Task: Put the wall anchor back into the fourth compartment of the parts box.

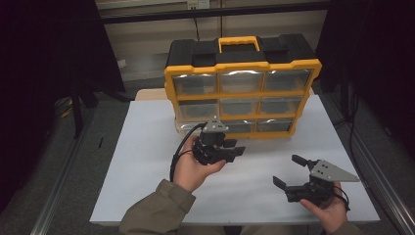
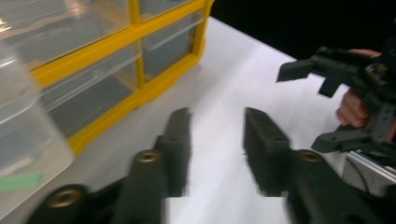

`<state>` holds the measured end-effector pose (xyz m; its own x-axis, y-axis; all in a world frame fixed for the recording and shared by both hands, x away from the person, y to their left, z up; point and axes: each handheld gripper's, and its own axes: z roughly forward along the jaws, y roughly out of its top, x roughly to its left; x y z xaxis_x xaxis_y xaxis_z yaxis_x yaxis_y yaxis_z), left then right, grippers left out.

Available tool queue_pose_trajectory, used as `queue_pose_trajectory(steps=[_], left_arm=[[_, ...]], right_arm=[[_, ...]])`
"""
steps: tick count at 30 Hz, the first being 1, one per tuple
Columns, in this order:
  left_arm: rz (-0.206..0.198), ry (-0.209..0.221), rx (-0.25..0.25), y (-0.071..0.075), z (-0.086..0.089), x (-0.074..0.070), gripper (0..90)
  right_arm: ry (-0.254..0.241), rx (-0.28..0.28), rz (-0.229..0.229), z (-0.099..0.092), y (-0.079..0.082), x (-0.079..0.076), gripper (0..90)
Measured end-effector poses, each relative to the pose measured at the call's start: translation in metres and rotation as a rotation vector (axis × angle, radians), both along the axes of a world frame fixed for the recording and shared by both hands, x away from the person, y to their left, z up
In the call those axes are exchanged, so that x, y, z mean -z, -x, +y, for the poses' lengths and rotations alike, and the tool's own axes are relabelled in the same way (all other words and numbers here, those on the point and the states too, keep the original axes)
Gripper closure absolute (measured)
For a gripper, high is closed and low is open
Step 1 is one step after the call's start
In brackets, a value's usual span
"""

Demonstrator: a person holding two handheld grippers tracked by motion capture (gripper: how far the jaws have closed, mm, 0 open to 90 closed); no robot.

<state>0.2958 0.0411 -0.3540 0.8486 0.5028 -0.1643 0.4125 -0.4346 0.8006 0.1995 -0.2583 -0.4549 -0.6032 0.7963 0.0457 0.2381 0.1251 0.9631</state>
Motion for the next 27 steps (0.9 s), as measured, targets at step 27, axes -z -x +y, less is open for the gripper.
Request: queue_pose_trajectory(steps=[27], left_arm=[[-0.064, -0.011, -0.182, -0.011, 0.028, 0.002, 90.0]], right_arm=[[0.003, -0.001, 0.0, 0.0, 0.0, 0.0, 2.4]])
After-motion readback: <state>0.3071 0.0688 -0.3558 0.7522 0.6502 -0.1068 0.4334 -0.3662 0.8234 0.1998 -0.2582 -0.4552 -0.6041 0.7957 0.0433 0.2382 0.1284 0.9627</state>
